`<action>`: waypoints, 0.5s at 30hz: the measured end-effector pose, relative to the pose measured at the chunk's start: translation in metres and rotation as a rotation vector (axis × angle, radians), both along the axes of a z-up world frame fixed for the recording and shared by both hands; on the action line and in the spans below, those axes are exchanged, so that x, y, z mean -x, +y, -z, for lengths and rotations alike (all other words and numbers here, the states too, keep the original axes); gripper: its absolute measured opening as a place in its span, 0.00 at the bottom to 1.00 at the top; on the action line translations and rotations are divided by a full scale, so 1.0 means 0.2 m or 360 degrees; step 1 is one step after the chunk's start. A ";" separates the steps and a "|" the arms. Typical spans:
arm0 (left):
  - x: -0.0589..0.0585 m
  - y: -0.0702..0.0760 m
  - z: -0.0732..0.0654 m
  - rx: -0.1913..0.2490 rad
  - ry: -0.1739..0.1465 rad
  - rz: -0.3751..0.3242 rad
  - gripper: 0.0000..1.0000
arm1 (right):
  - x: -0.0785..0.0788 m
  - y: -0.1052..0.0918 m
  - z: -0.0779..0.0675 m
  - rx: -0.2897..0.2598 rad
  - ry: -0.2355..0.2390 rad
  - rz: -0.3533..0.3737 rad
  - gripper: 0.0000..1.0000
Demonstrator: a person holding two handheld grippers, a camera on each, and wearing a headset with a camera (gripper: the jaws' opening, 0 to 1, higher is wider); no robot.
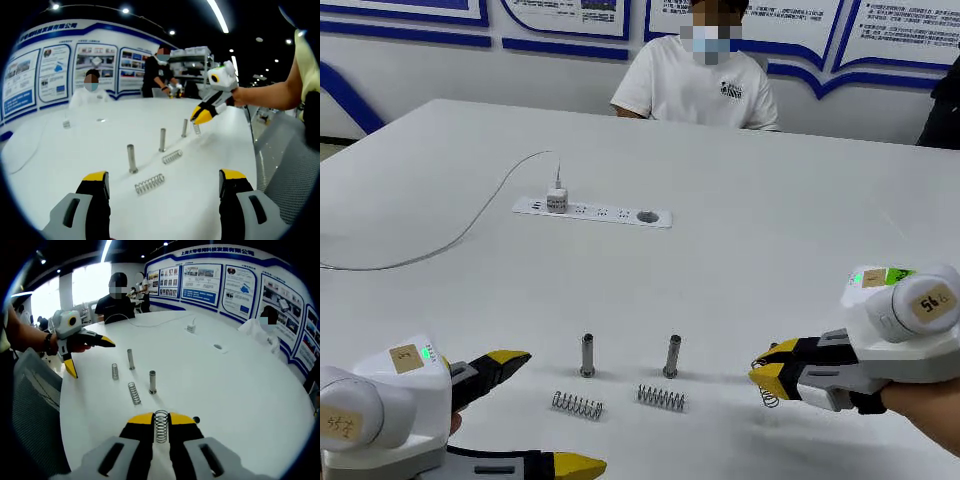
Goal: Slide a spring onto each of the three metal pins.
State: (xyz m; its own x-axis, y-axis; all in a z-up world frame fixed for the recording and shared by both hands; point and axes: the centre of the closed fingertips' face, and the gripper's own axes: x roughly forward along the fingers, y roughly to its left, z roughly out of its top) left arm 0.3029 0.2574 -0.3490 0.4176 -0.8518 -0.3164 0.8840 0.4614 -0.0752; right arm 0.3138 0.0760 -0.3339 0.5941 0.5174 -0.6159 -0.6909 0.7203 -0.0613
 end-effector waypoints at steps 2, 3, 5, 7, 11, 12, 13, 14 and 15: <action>0.00 0.00 0.00 -0.0001 -0.0001 0.0002 0.92 | -0.01 0.00 -0.03 -0.0029 -0.0027 0.0015 0.12; 0.00 0.00 0.00 -0.0002 -0.0001 0.0003 0.92 | -0.01 -0.01 -0.04 -0.0045 -0.0037 0.0019 0.12; 0.00 0.00 0.00 -0.0001 0.0001 0.0004 0.92 | -0.02 -0.01 -0.07 -0.0079 -0.0065 0.0036 0.12; 0.01 -0.01 0.00 -0.0001 0.0000 0.0006 0.92 | -0.02 -0.01 -0.10 -0.0110 -0.0090 0.0048 0.12; 0.01 -0.01 0.00 0.0002 -0.0001 0.0006 0.92 | -0.03 -0.02 -0.14 -0.0131 -0.0138 0.0056 0.12; 0.00 -0.01 0.00 0.0003 -0.0001 0.0005 0.92 | -0.04 -0.02 -0.15 -0.0137 -0.0161 0.0059 0.12; 0.00 -0.01 0.00 0.0005 -0.0002 0.0004 0.92 | -0.04 -0.02 -0.16 -0.0142 -0.0173 0.0060 0.12; 0.00 -0.01 0.00 0.0007 -0.0002 0.0003 0.92 | -0.05 -0.03 -0.17 -0.0147 -0.0181 0.0062 0.12; 0.00 -0.01 -0.01 0.0006 -0.0004 0.0002 0.92 | -0.05 -0.02 -0.19 -0.0154 -0.0201 0.0065 0.12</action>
